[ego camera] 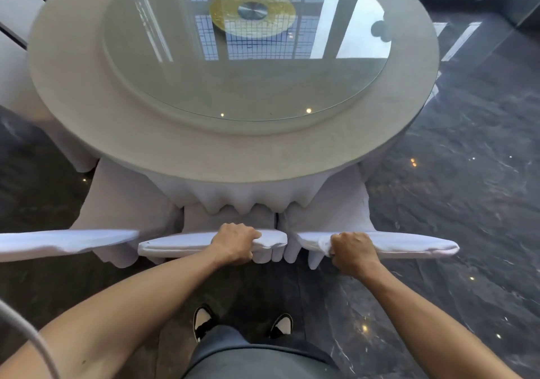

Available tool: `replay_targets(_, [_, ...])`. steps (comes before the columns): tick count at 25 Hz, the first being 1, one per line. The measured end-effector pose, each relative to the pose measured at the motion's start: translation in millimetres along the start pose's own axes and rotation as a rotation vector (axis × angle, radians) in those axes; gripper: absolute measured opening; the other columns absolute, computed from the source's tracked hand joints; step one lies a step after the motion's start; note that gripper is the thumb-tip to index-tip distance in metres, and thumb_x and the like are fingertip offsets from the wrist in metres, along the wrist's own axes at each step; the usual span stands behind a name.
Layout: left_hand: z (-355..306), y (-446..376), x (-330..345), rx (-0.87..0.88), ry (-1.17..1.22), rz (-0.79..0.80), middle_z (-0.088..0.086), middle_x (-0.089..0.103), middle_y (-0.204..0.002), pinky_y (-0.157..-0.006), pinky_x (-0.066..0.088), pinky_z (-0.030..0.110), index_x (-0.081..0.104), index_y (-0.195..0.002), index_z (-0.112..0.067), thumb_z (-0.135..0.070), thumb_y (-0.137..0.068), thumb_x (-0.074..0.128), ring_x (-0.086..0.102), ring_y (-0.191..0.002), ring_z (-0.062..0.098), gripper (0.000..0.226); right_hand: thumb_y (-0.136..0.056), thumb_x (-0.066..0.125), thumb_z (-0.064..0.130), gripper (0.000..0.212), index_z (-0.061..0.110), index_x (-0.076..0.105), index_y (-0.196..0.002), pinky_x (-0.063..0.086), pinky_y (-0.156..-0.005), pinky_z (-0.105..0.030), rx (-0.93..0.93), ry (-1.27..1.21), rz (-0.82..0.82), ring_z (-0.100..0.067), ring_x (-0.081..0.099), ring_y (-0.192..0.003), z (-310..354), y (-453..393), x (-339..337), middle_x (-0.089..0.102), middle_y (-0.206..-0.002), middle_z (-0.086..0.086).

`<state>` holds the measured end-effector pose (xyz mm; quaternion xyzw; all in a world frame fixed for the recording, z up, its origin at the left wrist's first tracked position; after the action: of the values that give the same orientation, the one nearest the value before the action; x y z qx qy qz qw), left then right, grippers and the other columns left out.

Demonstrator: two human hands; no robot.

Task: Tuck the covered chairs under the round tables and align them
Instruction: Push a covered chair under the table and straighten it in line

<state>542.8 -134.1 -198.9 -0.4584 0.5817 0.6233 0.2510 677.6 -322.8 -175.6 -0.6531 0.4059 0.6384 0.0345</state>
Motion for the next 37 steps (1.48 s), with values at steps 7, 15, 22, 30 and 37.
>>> replay_targets(7, [-9.0, 3.5, -12.5, 0.053, -0.026, -0.005, 0.005, 0.068, -0.09, -0.065, 0.037, 0.031, 0.056, -0.084, -0.022, -0.018, -0.074, 0.062, 0.065, -0.083, 0.03, 0.013, -0.076, 0.056, 0.022, 0.024, 0.017, 0.072, -0.093, 0.048, -0.07, -0.031, 0.058, 0.01, -0.021, -0.028, 0.071, -0.087, -0.5, 1.1, -0.7, 0.075, -0.093, -0.006])
replay_targets(15, [4.3, 15.0, -16.7, 0.133, 0.007, 0.143, -0.001, 0.063, -0.082, -0.062, 0.04, 0.031, 0.056, -0.087, -0.022, -0.024, -0.065, 0.064, 0.062, -0.079, 0.027, 0.024, -0.078, 0.058, 0.035, 0.037, 0.02, 0.061, -0.112, 0.05, -0.08, -0.036, 0.077, -0.189, 0.118, -0.026, 0.063, -0.102, 8.5, -5.8, 8.1, 0.069, -0.113, -0.003])
replay_targets(22, [66.7, 65.0, -13.0, 0.08, 0.116, 0.178, 0.006, 0.065, -0.11, -0.066, 0.044, 0.035, 0.053, -0.12, -0.028, -0.017, -0.08, 0.06, 0.062, -0.094, 0.029, 0.042, -0.076, 0.066, 0.05, 0.09, 0.035, 0.024, -0.154, 0.045, -0.103, -0.036, -0.193, -0.428, 0.141, -0.015, 0.045, -0.134, 121.0, -20.8, -43.6, 0.034, -0.157, 0.014])
replay_targets(30, [89.0, 73.2, -4.1, 0.044, 0.297, -0.003, 0.007, 0.065, -0.117, -0.086, 0.048, 0.04, 0.056, -0.129, -0.035, -0.007, -0.082, 0.058, 0.061, -0.107, 0.031, 0.055, -0.081, 0.059, 0.027, 0.02, 0.027, 0.06, -0.101, 0.049, -0.077, -0.036, -0.206, -0.198, -0.038, -0.025, 0.067, -0.098, 194.4, -49.7, -44.5, 0.071, -0.104, 0.003])
replay_targets(37, [95.5, 66.4, -7.6, 0.069, 0.273, -0.045, 0.008, 0.068, -0.106, -0.071, 0.041, 0.034, 0.06, -0.119, -0.032, -0.007, -0.08, 0.059, 0.063, -0.096, 0.032, 0.047, -0.083, 0.064, 0.031, 0.022, 0.027, 0.06, -0.105, 0.048, -0.076, -0.036, -0.18, -0.192, -0.078, -0.024, 0.066, -0.099, 195.3, -58.7, -46.2, 0.071, -0.105, 0.005])
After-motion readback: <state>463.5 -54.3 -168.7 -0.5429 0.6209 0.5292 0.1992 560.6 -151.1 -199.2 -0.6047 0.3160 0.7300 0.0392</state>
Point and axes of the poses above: each hand's wrist, its own y-axis away from the middle knuckle, its own x-axis out of the palm, z = x × y, the point moved 10 cm from there along -y, towards the middle knuckle
